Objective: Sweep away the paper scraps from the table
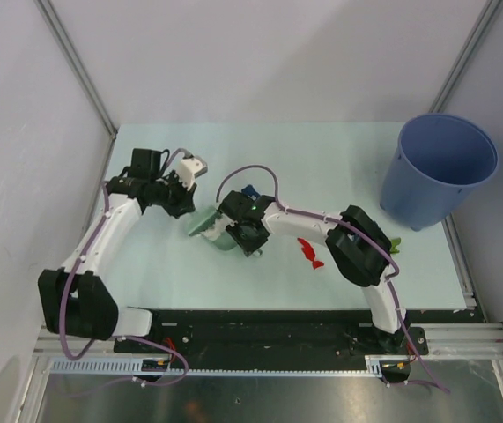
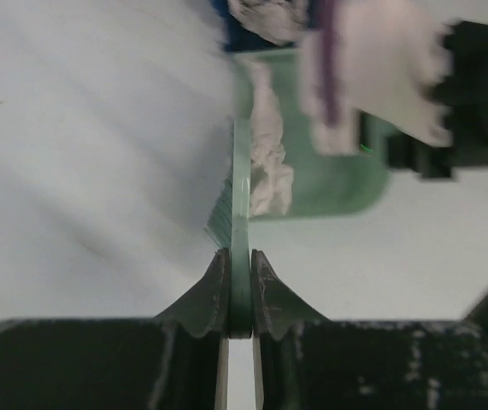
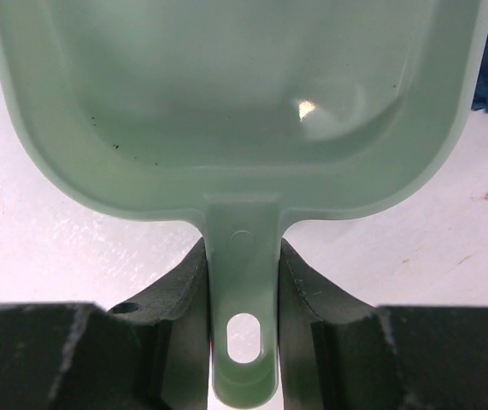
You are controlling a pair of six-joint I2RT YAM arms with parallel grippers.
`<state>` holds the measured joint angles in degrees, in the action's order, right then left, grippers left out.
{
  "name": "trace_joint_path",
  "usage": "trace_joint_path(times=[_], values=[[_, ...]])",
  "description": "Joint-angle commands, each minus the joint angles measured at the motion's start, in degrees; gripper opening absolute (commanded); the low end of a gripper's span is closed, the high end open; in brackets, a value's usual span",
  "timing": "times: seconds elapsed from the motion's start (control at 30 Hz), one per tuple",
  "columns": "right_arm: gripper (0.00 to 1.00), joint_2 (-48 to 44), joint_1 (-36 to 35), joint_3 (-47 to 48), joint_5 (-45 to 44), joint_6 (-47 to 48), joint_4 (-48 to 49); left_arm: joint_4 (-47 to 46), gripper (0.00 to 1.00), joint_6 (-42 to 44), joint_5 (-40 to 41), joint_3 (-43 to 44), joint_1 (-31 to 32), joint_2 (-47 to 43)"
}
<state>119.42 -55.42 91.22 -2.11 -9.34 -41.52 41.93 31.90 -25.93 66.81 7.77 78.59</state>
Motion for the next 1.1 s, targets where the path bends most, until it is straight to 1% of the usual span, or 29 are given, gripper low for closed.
trace_joint_path(times=[0.0,0.07,0.13,0.23,0.27,0.4,0.57,0.7,0.77,0.93,1.07], values=[[0.00,0.4,-0.1,1.3,-0.6,1.4,2.9,11.2,0.00,3.9,-14.7,-1.3,0.5,-5.5],[0.00,-0.5,-0.2,-0.5,0.0,1.8,4.7,12.2,0.00,3.9,-18.8,-0.9,0.5,-7.6],[0.00,-2.1,-0.3,-2.3,0.2,1.8,6.5,12.2,0.00,4.0,-19.7,0.0,0.5,-10.0],[0.00,-4.4,-0.7,-5.9,1.2,2.4,8.9,12.1,0.00,1.7,-16.5,2.7,0.5,-10.9],[0.00,-5.8,-1.4,-6.7,1.6,2.8,9.4,12.1,0.00,1.1,-13.7,3.6,0.5,-10.8],[0.00,-9.4,-3.5,-9.9,4.2,7.7,10.9,11.9,0.00,0.1,-9.8,7.0,0.4,-10.6],[0.00,-10.9,-3.6,-11.1,8.3,9.2,11.7,11.9,0.00,-1.8,-9.3,9.9,0.1,-11.9],[0.00,-11.1,-3.6,-11.1,8.1,8.7,11.6,11.9,0.00,-1.8,-6.6,11.3,-1.3,-13.3],[0.00,-11.4,-3.6,-11.2,8.4,8.9,11.7,11.9,0.00,-2.0,-6.4,11.5,-2.8,-13.8],[0.00,-12.8,-3.6,-11.3,9.2,9.2,11.8,11.9,0.00,-2.9,-6.6,12.8,-4.0,-14.7],[0.00,-14.3,-3.5,-11.3,7.8,9.0,10.1,11.9,0.00,-4.7,-6.9,15.5,-6.6,-13.7]])
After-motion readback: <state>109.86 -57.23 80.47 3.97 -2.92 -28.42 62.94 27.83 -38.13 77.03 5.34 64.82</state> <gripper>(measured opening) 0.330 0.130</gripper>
